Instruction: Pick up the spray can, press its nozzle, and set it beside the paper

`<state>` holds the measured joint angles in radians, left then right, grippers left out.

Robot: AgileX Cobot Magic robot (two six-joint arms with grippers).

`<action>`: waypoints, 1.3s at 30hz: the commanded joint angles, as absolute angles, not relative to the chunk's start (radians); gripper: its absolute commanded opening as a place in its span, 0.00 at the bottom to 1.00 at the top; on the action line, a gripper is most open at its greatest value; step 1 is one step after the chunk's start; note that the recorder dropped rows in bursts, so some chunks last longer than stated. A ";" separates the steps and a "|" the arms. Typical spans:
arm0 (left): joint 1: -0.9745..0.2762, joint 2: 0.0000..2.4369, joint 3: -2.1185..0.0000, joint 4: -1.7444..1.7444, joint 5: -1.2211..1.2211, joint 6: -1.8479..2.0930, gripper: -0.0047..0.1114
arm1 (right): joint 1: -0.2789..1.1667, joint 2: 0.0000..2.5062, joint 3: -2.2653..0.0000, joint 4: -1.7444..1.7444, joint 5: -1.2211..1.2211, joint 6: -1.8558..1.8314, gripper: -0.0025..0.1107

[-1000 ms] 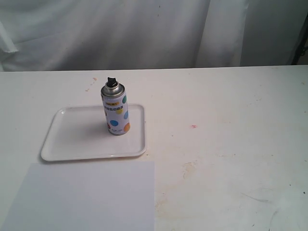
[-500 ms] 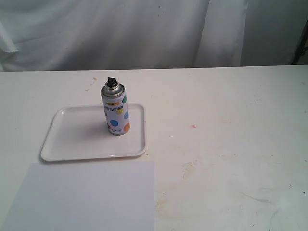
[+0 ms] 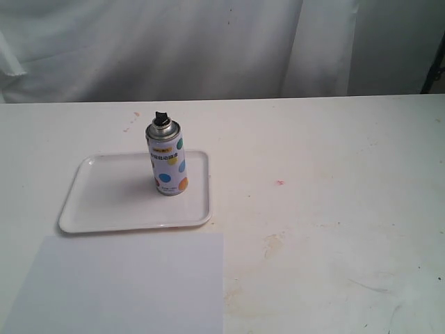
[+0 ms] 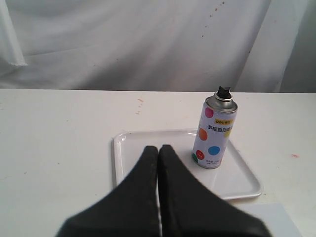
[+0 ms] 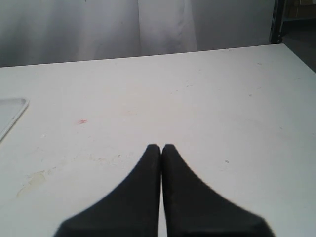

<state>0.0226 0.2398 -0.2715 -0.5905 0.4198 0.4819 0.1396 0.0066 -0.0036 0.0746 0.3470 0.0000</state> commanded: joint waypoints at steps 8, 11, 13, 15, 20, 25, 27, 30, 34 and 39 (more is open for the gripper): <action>0.025 0.235 -0.268 -0.588 0.418 0.471 0.04 | 0.135 0.000 0.000 0.063 0.348 -0.008 0.02; 0.025 0.235 -0.268 -0.588 0.418 0.471 0.04 | 0.135 0.000 0.000 0.063 0.348 -0.008 0.02; 0.025 0.235 -0.268 -0.588 0.418 0.471 0.04 | 0.135 0.000 0.000 0.063 0.348 -0.008 0.02; 0.025 0.235 -0.268 -0.588 0.418 0.471 0.04 | 0.135 0.000 0.000 0.063 0.348 -0.008 0.02; 0.025 0.235 -0.268 -0.588 0.418 0.471 0.04 | 0.135 0.000 0.000 0.063 0.348 -0.008 0.02; 0.025 0.235 -0.268 -0.588 0.418 0.471 0.04 | 0.135 0.000 0.000 0.063 0.346 -0.009 0.02; 0.025 0.235 -0.268 -0.588 0.418 0.471 0.04 | 0.135 0.000 0.000 0.065 0.346 -0.009 0.02; 0.025 0.235 -0.268 -0.588 0.418 0.471 0.04 | 0.135 0.000 0.000 0.068 0.346 -0.009 0.02; 0.025 0.235 -0.268 -0.563 0.418 0.567 0.04 | 0.135 0.000 0.000 0.068 0.346 -0.009 0.02; 0.025 0.235 -0.268 -0.459 0.390 0.579 0.04 | 0.135 0.000 0.000 0.068 0.346 -0.009 0.02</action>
